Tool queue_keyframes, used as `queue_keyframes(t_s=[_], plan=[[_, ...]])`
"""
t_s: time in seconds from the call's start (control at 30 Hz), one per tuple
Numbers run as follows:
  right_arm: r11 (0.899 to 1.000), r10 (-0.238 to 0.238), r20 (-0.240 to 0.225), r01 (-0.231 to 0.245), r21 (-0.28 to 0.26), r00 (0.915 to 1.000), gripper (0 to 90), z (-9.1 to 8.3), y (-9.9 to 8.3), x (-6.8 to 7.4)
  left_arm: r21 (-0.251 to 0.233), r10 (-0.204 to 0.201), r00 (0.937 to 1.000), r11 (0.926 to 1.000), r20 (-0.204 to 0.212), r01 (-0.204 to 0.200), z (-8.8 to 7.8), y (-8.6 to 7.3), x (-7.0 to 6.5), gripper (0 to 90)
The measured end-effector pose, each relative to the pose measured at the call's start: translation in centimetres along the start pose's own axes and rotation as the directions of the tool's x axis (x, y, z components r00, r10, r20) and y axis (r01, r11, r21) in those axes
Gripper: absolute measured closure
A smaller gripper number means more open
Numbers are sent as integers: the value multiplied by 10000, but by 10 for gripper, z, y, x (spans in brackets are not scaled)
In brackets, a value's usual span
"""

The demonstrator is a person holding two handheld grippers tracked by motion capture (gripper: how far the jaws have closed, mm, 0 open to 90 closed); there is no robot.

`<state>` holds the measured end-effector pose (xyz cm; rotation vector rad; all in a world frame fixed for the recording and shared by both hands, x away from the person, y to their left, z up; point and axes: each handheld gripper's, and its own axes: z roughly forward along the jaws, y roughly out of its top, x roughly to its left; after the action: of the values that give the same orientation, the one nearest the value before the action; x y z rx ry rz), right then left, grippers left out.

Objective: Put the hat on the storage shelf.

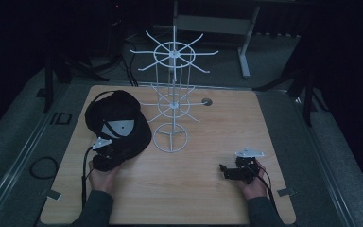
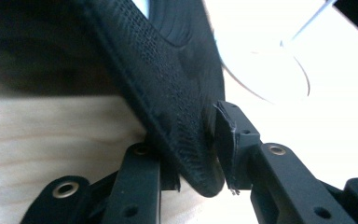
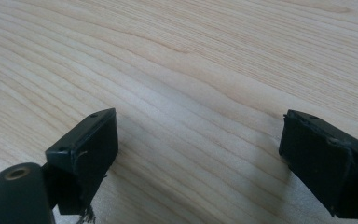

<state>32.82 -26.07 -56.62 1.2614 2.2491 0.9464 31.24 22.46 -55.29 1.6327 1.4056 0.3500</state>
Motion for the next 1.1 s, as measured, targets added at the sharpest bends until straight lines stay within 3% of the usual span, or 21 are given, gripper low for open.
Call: queue_keyframes(t_s=[0.07, 0.17, 0.23, 0.3, 0.4, 0.47, 0.63, 0.83, 1.1], plan=[[10000, -7, 1, 7, 3, 10000, 115, 0, 0, 0, -78, 8, 10000, 10000, -66, -9, 0, 2, 1, 723], [10000, -5, 1, 5, 4, 10000, 115, 0, 0, 0, -14, -143, 9994, 9999, -311, 142, 6, 3, 3, 618], [10000, -4, 0, 4, 0, 10000, 115, 0, 0, 0, 30, -196, 9994, 9998, -270, 197, 10, 4, 3, 602], [10000, -7, 2, 7, 4, 10000, 115, 0, 0, 0, 81, -15, 9998, 10000, -206, 16, 11, 5, 0, 687], [10000, -5, 0, 5, 0, 10000, 115, 0, 0, 0, -19, -145, 9998, 9999, 143, 145, 10, 7, -3, 743], [10000, -1, 1, 1, 2, 10000, 115, 0, 0, 0, -13, -104, 9999, 9999, 95, 104, 8, 8, -3, 748], [10000, -6, -2, 6, 2, 10000, 115, 0, 0, 0, 12, -796, 9964, 9968, 300, 796, 2, 9, 5, 778], [10000, -27, -23, 27, 7, 10000, 115, 0, 0, 0, -89, -1305, 9905, 9913, 435, 1310, -6, 10, 10, 827], [10000, -58, -52, 58, 6, 10000, 115, -1, 0, 0, -308, -887, 9959, 9955, 147, 891, -19, 18, 8, 868]])
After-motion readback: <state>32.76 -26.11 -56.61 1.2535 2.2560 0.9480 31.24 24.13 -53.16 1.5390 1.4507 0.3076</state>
